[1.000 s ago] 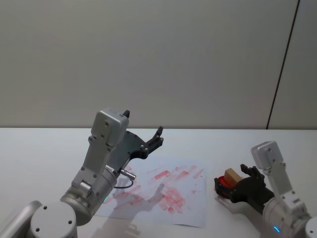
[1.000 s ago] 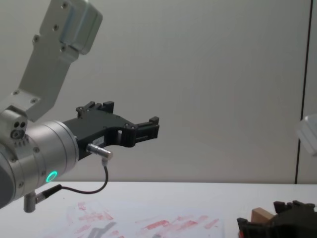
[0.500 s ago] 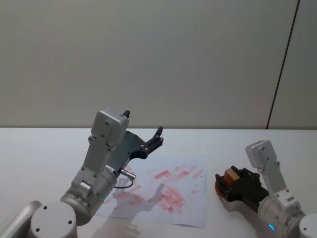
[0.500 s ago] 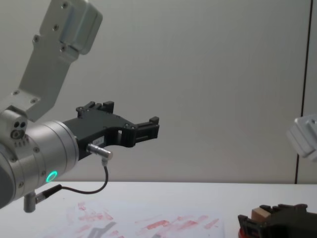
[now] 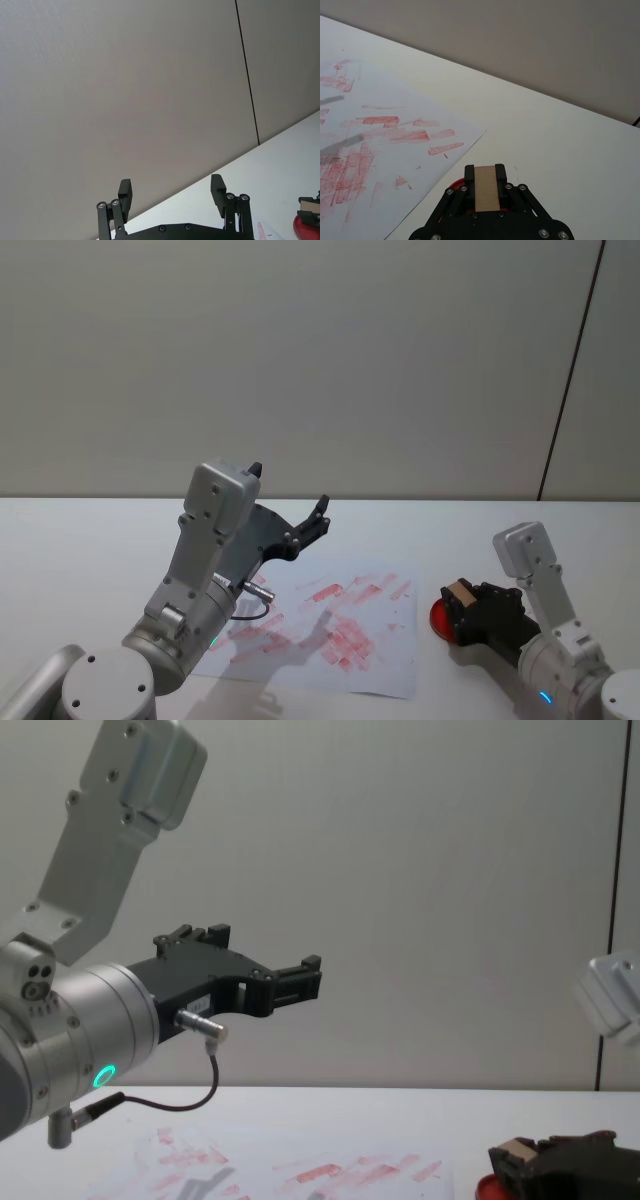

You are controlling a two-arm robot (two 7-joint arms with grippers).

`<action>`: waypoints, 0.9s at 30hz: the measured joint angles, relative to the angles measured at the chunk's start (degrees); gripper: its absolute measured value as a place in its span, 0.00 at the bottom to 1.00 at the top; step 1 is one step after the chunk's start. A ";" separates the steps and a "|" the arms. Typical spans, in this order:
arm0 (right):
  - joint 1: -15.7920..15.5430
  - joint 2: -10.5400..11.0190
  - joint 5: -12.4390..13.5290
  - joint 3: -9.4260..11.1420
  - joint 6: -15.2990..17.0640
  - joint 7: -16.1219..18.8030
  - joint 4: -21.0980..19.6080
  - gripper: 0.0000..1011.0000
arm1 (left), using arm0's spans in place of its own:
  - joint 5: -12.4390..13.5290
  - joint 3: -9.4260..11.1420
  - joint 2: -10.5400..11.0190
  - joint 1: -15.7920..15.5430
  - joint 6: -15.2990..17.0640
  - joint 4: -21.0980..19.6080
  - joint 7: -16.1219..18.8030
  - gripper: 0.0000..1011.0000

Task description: Use the one hand to pick up the stamp and affix it onto the A4 paper.

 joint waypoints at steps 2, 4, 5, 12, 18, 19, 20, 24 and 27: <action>0.01 0.00 0.00 0.01 -0.23 0.05 -0.01 0.22 | 0.00 0.00 0.00 0.00 0.00 0.00 0.00 0.99; 0.04 0.00 0.07 0.04 -0.66 0.13 -0.20 0.22 | 0.00 0.00 0.00 0.00 0.00 0.00 0.00 0.99; 0.05 0.00 0.15 0.05 -0.91 0.19 -0.30 0.22 | 0.00 0.00 0.00 0.00 0.00 0.00 0.00 0.99; 0.38 -0.28 1.44 0.15 -2.90 0.98 -2.14 0.22 | 0.00 0.00 0.00 0.00 0.00 0.00 0.00 0.99; 1.16 -1.13 3.57 -0.07 -4.37 2.60 -4.25 0.22 | 0.00 0.00 0.00 0.00 0.00 0.00 0.00 0.99; 1.23 -1.22 3.85 -0.12 -4.47 2.85 -4.47 0.22 | 0.00 0.00 0.00 0.00 0.00 0.00 0.00 0.99; 1.52 -1.62 4.46 -0.32 -4.58 3.40 -4.95 0.22 | 0.00 0.00 0.00 0.00 0.00 0.00 0.00 0.99; 2.13 -2.52 5.63 -0.87 -4.40 4.69 -5.67 0.22 | 0.00 0.00 0.00 0.00 0.00 0.00 0.00 0.99; 2.43 -3.15 6.21 -1.38 -3.71 5.45 -5.87 0.22 | 0.00 0.00 0.00 0.00 0.00 0.00 -0.01 0.99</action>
